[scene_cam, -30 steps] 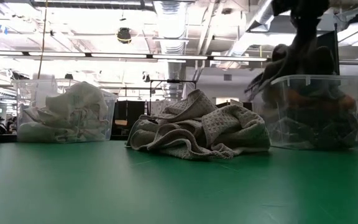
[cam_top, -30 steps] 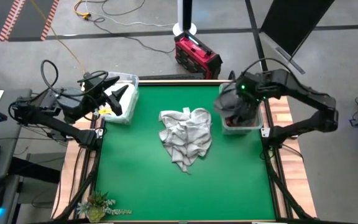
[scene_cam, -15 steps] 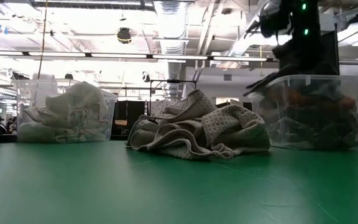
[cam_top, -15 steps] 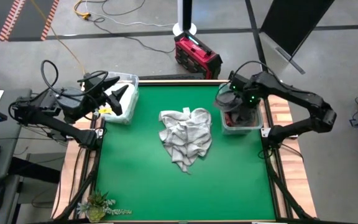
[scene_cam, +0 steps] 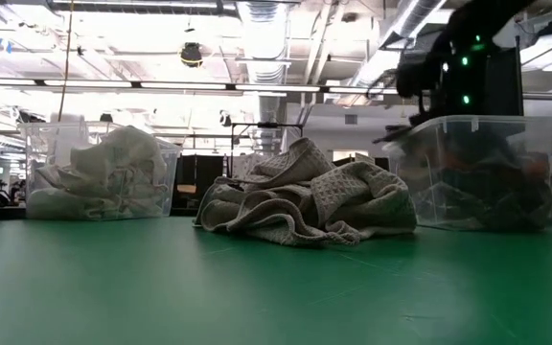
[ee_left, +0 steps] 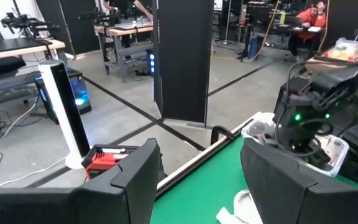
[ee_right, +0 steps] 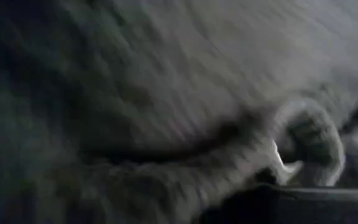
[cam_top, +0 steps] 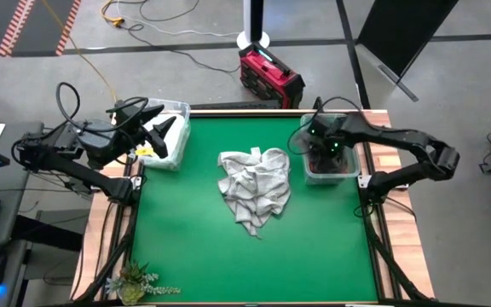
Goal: Sort towels by color in basket
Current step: Put the gray towel into the right transparent bin
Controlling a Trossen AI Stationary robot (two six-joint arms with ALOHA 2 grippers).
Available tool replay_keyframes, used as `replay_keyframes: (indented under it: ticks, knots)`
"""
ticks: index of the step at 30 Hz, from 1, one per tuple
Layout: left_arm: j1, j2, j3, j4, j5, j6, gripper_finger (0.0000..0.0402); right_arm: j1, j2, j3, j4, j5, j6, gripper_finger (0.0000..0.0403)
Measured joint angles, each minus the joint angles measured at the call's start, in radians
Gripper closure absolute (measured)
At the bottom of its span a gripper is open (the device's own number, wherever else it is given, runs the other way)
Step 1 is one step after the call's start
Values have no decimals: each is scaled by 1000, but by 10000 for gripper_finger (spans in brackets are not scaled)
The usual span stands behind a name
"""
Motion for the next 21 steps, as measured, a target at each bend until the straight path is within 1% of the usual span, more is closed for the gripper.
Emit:
replay_keyframes:
  ticks: [3, 5, 9, 12, 16, 21]
  knots:
    - [0, 0, 0, 0, 0, 1, 187, -11, 25, -76, 77, -13, -68, 379]
    - [0, 0, 0, 1, 0, 9, 187, -11, 46, -96, 103, -14, -92, 378]
    - [0, 0, 0, 2, 0, 15, 187, -11, 57, -82, 105, -18, -99, 368]
    - [0, 0, 0, 2, -2, 15, 187, -11, 28, -39, 82, -39, -112, 350]
    - [0, 0, 0, 1, -3, 15, 187, -10, -10, 56, -20, -66, -119, 308]
    - [0, 0, 0, 1, -8, 15, 187, -9, -34, 162, -174, -65, -60, 225]
